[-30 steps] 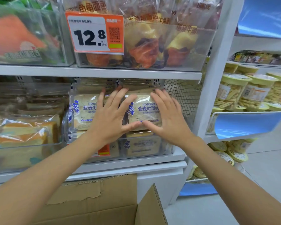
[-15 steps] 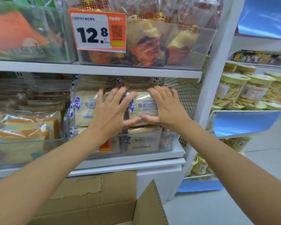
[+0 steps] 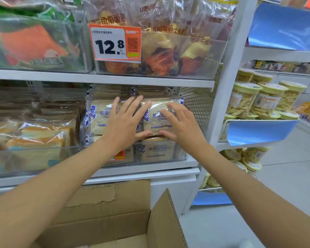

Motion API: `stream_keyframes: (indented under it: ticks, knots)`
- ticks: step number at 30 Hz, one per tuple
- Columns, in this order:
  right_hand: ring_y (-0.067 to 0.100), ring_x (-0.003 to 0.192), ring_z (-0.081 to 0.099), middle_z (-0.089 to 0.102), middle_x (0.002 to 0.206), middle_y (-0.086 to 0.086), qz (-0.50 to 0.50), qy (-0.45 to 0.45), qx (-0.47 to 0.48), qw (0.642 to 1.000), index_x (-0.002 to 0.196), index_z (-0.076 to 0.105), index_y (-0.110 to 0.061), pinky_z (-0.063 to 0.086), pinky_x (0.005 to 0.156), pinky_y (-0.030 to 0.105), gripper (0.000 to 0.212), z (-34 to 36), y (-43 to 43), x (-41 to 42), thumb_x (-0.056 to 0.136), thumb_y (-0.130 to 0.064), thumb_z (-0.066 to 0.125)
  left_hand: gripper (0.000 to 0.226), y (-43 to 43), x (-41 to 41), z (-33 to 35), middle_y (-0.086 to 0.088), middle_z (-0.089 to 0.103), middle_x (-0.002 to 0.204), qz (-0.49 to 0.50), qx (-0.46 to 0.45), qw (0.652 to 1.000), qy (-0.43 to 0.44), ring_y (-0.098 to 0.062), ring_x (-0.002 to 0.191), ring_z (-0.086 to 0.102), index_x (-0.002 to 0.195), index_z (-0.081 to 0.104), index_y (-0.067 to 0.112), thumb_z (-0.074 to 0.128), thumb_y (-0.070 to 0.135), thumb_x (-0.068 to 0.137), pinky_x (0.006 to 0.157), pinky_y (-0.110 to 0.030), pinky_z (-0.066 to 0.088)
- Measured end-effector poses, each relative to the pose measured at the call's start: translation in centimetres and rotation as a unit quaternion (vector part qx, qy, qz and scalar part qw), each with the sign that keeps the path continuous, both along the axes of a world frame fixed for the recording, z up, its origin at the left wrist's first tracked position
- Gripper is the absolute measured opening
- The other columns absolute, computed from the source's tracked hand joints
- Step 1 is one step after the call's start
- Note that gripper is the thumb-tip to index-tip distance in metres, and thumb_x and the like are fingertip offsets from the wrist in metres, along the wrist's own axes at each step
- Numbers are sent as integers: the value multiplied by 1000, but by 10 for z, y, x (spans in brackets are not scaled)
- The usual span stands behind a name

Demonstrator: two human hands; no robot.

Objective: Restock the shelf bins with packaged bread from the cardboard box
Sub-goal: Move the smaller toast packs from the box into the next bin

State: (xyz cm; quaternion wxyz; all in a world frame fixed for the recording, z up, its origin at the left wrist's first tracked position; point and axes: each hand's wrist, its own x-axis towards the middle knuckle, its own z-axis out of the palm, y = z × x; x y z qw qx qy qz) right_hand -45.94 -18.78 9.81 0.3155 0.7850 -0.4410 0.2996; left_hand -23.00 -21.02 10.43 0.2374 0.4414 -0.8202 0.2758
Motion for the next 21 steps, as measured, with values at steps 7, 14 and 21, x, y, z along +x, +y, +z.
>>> stream_keyframes:
  ticks: [7,14,21]
  knots:
    - [33,143,28,31,152,19,9,-44,75,996,145,42,-17,27,116,42,68,-4,22,4,87,-48,58,96,11,3,1,-10,19,162,-27,9,999,30,-27,148,24,156,14,23,31,79,80,118,-53,19]
    - [29,134,39,43,145,14,-11,-63,54,996,140,46,-16,31,109,41,63,-5,40,15,84,-36,66,84,26,2,1,-9,45,147,-48,4,995,84,-27,130,46,144,41,16,60,65,78,105,-43,37]
    - [21,87,56,64,94,1,17,-122,187,975,115,62,-11,44,77,33,32,-20,90,58,88,-27,66,22,77,35,-16,6,57,79,-67,197,947,244,-18,71,55,91,55,19,68,36,88,62,-35,46]
